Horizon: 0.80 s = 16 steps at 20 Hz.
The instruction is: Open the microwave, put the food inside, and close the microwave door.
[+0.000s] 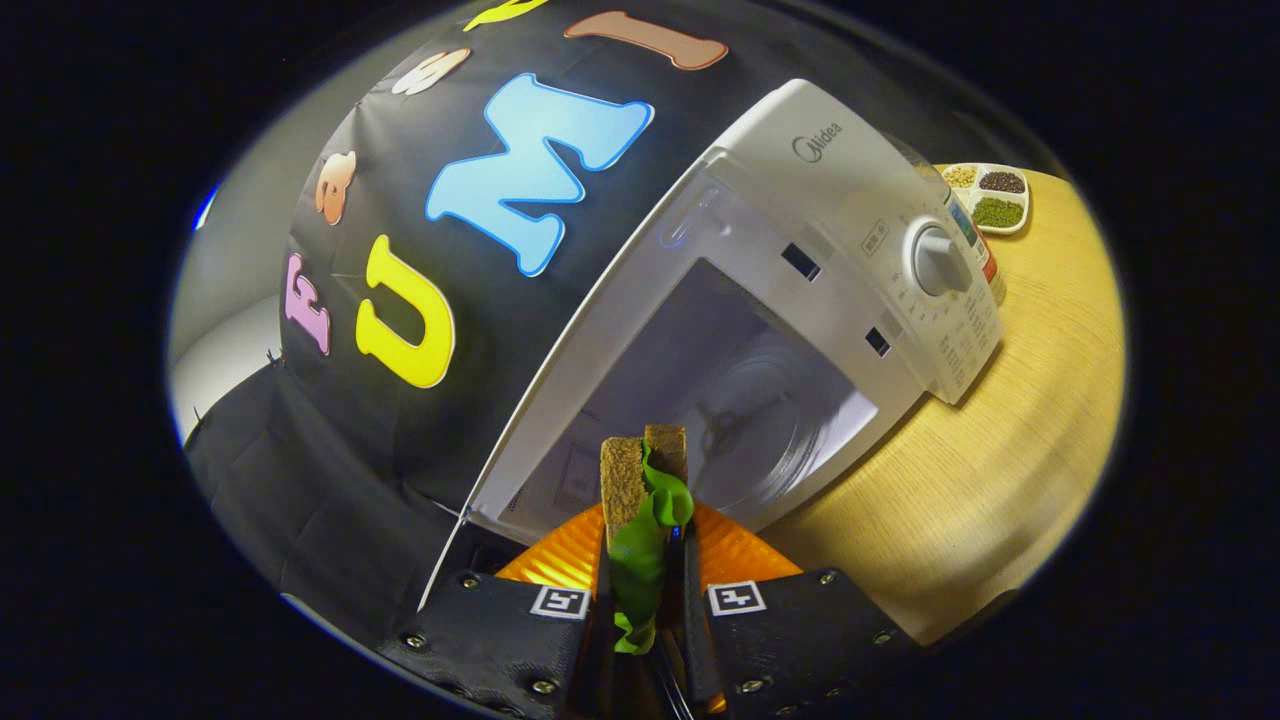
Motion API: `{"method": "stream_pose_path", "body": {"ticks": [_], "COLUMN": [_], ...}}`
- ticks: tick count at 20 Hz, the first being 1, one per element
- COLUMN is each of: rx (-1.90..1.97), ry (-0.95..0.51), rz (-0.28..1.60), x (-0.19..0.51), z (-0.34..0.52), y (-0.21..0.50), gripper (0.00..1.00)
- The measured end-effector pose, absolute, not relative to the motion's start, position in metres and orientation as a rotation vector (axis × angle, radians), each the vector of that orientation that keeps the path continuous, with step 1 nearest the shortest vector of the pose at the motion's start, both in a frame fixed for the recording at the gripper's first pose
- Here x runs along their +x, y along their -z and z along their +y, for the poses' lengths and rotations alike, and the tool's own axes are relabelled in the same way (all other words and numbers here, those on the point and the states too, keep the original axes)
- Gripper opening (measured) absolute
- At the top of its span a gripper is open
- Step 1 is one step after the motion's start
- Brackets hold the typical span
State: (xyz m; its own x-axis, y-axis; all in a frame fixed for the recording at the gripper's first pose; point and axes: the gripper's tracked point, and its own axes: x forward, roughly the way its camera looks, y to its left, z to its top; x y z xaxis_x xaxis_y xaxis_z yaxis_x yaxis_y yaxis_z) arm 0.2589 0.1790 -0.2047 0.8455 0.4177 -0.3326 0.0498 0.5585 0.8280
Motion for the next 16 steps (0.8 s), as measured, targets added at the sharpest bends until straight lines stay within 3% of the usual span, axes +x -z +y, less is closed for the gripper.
{"method": "stream_pose_path", "body": {"ticks": [16], "rx": [0.892], "ry": [-0.121], "rz": [0.433], "x": [0.34], "z": [0.188], "y": [0.253], "gripper": [0.32]}}
